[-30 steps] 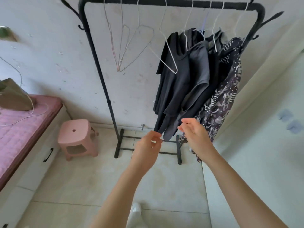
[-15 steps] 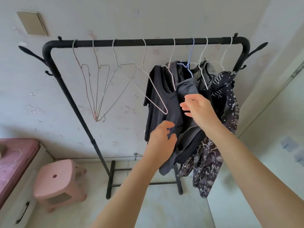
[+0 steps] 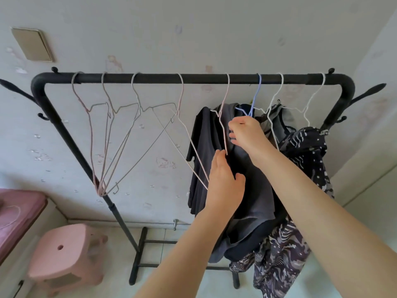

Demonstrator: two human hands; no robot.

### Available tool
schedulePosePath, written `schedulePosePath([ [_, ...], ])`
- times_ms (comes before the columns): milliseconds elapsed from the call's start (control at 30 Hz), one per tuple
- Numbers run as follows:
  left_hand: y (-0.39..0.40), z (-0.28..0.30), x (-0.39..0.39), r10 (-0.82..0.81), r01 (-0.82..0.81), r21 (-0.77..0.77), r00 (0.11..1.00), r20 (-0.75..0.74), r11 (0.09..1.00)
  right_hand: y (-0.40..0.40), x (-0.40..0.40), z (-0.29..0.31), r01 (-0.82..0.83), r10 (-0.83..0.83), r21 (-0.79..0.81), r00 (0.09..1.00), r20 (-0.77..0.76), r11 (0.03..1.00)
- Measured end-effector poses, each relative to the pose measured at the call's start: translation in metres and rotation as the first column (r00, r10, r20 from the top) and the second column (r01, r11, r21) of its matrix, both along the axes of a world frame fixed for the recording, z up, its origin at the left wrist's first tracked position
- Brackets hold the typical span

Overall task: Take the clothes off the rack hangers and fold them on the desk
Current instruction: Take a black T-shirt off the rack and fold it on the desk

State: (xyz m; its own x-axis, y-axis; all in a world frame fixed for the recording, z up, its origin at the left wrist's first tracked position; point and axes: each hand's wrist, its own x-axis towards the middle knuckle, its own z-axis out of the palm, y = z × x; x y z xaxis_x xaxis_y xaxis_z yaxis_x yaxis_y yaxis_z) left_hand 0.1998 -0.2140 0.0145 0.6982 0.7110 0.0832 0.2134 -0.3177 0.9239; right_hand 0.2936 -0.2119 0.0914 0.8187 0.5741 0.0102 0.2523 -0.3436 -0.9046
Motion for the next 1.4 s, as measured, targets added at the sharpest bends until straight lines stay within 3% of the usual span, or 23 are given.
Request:
schedulePosePath([
  [267,0.014,-0.019,0.021,-0.030,0.006,-0.138,0.985,-0.173,0.990,0.028,0.027,-0.003,-0.056,0.107,0.136,0.909,-0.404,0.989],
  [500,0.019,-0.022,0.014,-0.041,0.004,-0.182,0.979,-0.199,0.983,0.034,0.025,0.010,0.009,0.108,0.227,0.862,-0.495,0.974],
  [867,0.020,0.001,-0.033,-0.192,0.187,-0.155,0.981,-0.017,0.970,0.014,-0.017,0.047,0.004,0.125,0.303,0.906,-0.405,0.953],
  [1033,0.000,-0.015,-0.057,-0.284,0.319,-0.413,0.948,0.144,0.853,-0.017,-0.048,0.038,0.045,0.103,0.322,0.899,-0.426,0.946],
  [1167,-0.018,-0.020,-0.068,-0.322,0.353,-0.467,0.935,0.148,0.810,-0.048,-0.071,0.022,0.087,0.035,0.265,0.905,-0.424,0.960],
  [1400,-0.039,-0.021,-0.062,-0.305,0.287,-0.178,0.948,-0.086,0.941,-0.114,-0.093,0.006,0.116,-0.060,0.144,0.936,-0.346,0.983],
])
